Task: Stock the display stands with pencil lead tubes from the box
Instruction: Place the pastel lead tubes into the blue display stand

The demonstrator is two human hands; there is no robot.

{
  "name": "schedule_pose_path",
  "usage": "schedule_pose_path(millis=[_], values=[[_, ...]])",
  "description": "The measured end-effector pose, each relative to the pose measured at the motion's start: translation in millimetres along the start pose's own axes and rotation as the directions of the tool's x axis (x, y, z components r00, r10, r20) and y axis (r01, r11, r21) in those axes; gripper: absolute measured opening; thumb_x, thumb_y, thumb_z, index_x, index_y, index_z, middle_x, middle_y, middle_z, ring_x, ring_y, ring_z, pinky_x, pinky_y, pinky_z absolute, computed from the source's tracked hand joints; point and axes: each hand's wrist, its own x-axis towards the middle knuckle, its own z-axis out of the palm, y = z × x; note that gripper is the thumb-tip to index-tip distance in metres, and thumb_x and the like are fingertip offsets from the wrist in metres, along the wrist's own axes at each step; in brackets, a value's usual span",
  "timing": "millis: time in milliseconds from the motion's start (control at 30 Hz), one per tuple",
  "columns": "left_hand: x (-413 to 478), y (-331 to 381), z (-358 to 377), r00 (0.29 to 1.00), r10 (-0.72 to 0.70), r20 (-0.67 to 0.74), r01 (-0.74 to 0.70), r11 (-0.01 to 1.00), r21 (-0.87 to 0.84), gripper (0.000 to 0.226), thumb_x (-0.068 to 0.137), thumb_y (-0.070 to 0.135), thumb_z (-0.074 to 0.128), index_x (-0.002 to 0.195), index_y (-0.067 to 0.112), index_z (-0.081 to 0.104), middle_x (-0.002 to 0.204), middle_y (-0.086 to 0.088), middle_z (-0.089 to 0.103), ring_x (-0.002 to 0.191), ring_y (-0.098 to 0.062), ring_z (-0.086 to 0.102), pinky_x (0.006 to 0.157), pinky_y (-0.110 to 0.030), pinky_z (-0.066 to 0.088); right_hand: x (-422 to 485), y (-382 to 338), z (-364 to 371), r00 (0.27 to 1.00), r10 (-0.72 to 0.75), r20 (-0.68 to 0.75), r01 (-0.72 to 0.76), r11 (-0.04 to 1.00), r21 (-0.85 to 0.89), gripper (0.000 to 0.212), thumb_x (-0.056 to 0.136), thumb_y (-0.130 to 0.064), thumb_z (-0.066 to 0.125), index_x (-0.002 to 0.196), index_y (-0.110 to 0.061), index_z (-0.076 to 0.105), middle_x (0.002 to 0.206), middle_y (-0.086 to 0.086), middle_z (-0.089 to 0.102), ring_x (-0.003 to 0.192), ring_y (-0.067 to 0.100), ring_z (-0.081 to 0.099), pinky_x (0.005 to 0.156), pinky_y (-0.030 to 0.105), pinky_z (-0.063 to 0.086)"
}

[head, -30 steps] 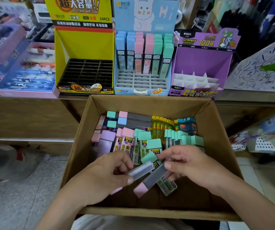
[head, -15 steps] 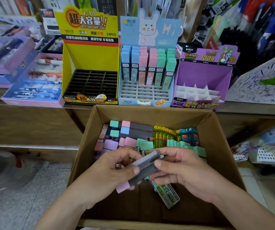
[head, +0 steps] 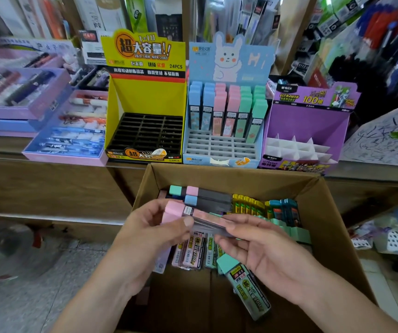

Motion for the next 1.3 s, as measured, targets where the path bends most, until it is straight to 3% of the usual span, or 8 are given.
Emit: schedule_pose_path(millis=[100,233,367,500,633,767,1033,1300], values=[[0.6,-2.3,5.3,0.999,-0.049,0.017,0.052,0.965,-0.255,0.042,0.07,0.012,0.083,0.11,0.004,0.074,0.105,-0.016,0.075,0.079,-0.016,0.072,0.07,-0.025,0.06,3.6,6.0,12.1,0.999,0.016,0.052,-0.02,0.997,0.076,0.03,0.078,0.009,0.071,0.108,0.006,0.071,0.114,0.028,0.073,0.098,0.036,0.076,0.072,0.031,0.064],[-0.8,-12.3,12.0,0.995,-0.094,0.043,0.101,0.963,-0.25,0.03,0.093,0.027,0.067,0.117,0.01,0.073,0.117,-0.017,0.073,0.106,-0.027,0.073,0.091,-0.04,0.056,6.0,16.1,28.1,0.986,0.09,0.142,-0.103,0.991,0.086,0.034,0.078,0.008,0.072,0.112,0.007,0.069,0.118,0.026,0.072,0.107,0.039,0.073,0.079,0.035,0.064],[0.2,-19.5,12.6,0.989,-0.131,-0.07,0.101,0.939,-0.33,0.028,0.101,0.027,0.055,0.119,0.009,0.068,0.116,-0.02,0.074,0.11,-0.034,0.072,0.083,-0.046,0.06,13.4,20.4,28.5,0.994,0.029,0.108,0.006,0.95,-0.312,0.022,0.087,-0.002,0.075,0.108,-0.006,0.074,0.114,0.014,0.076,0.103,0.028,0.075,0.084,0.034,0.063],[-2.8,-21.3,6.8,0.967,-0.161,-0.2,0.078,0.927,-0.367,0.024,0.101,0.023,0.056,0.112,0.008,0.071,0.101,-0.018,0.077,0.092,-0.03,0.076,0.081,-0.045,0.059,37.1,6.3,11.4,0.948,-0.316,0.033,0.195,0.497,-0.846,0.02,0.094,-0.011,0.071,0.104,-0.026,0.077,0.099,-0.009,0.077,0.095,0.001,0.071,0.082,0.017,0.057],[-9.5,-20.0,6.5,0.962,-0.184,-0.201,0.11,0.937,-0.331,0.023,0.094,0.026,0.063,0.105,0.011,0.075,0.09,-0.012,0.073,0.073,-0.021,0.069,0.07,-0.035,0.059,72.6,-6.6,-3.1,0.86,-0.489,0.148,0.222,0.097,-0.97,0.031,0.096,-0.014,0.069,0.127,-0.017,0.069,0.117,-0.008,0.069,0.107,0.003,0.064,0.095,0.015,0.049],[-12.2,-19.9,7.4,0.96,-0.183,-0.21,0.11,0.942,-0.316,0.016,0.095,0.021,0.066,0.104,0.013,0.077,0.083,-0.008,0.072,0.066,-0.019,0.068,0.061,-0.033,0.058,97.2,-2.2,-8.4,0.849,-0.483,0.214,0.177,-0.122,-0.977,0.044,0.097,-0.023,0.068,0.14,-0.015,0.061,0.132,-0.005,0.061,0.123,0.014,0.056,0.112,0.032,0.043],[-12.0,-21.5,5.2,0.956,-0.206,-0.208,0.132,0.937,-0.324,0.019,0.098,0.007,0.059,0.107,0.011,0.075,0.08,-0.009,0.074,0.063,-0.019,0.07,0.057,-0.032,0.059,113.4,10.1,-10.3,0.857,-0.48,0.186,0.107,-0.187,-0.976,0.059,0.091,-0.03,0.074,0.145,-0.015,0.056,0.126,-0.002,0.053,0.121,0.019,0.046,0.112,0.036,0.037],[-10.1,-21.7,3.9,0.959,-0.222,-0.174,0.151,0.925,-0.35,0.02,0.096,0.005,0.06,0.104,0.011,0.077,0.081,-0.012,0.075,0.064,-0.021,0.071,0.06,-0.035,0.058,117.5,15.9,-7.4,0.858,-0.49,0.155,0.061,-0.204,-0.977,0.049,0.086,-0.033,0.074,0.132,-0.026,0.058,0.126,-0.009,0.05,0.125,0.016,0.044,0.111,0.039,0.035]])
